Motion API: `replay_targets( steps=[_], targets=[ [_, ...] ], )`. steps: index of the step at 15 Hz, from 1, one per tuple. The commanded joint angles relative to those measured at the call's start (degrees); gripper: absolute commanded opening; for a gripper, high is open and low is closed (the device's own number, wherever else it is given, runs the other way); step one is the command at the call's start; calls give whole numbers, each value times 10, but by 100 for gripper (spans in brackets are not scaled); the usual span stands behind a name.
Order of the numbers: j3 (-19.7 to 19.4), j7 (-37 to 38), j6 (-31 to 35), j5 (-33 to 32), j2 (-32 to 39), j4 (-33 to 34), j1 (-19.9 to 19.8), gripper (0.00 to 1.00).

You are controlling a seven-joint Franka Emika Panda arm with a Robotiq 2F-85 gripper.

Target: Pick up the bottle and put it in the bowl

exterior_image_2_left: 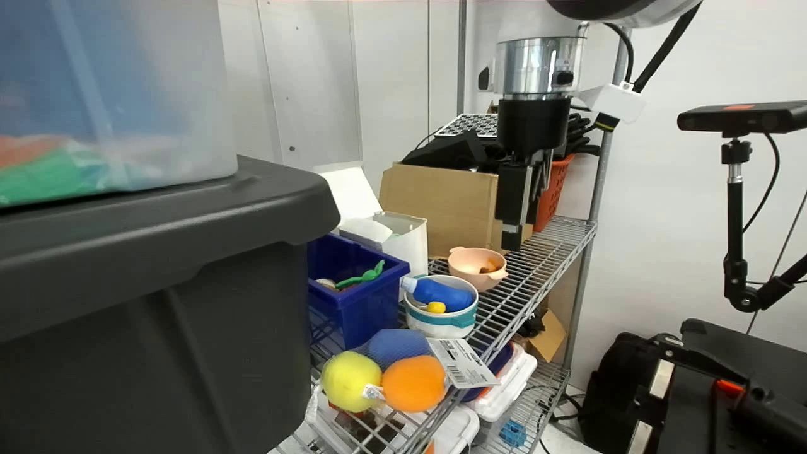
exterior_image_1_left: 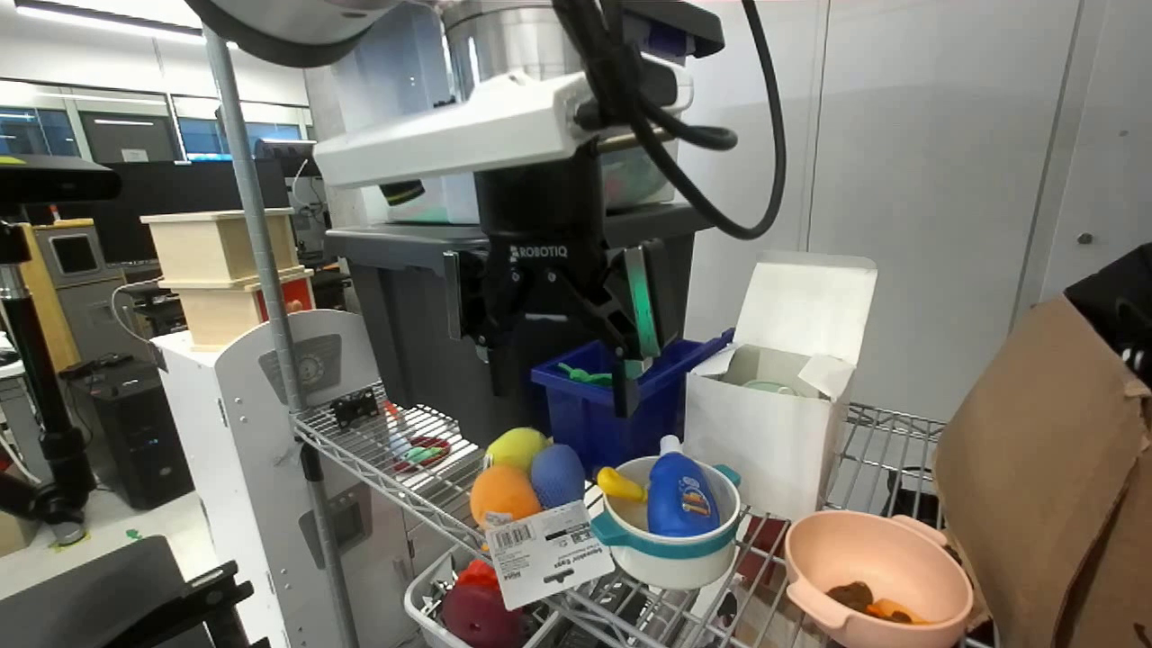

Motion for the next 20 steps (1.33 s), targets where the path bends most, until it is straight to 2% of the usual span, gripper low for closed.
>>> replay_targets(
  steps=[1,4,5,6,7,16,20],
  targets=[
    [17,5,-2,-2,36,47,-14,100],
    [30,-16,-15,20,28,48,-22,100],
    [40,-38,-37,47,5,34,-32,100],
    [59,-90,-97,101,-40,9,-49,100],
    [38,-25,-34,38,25,41,-27,100],
    [41,-31,-41,45,25,39,-31,100],
    [38,-21,-41,33,60,74,-29,100]
  ],
)
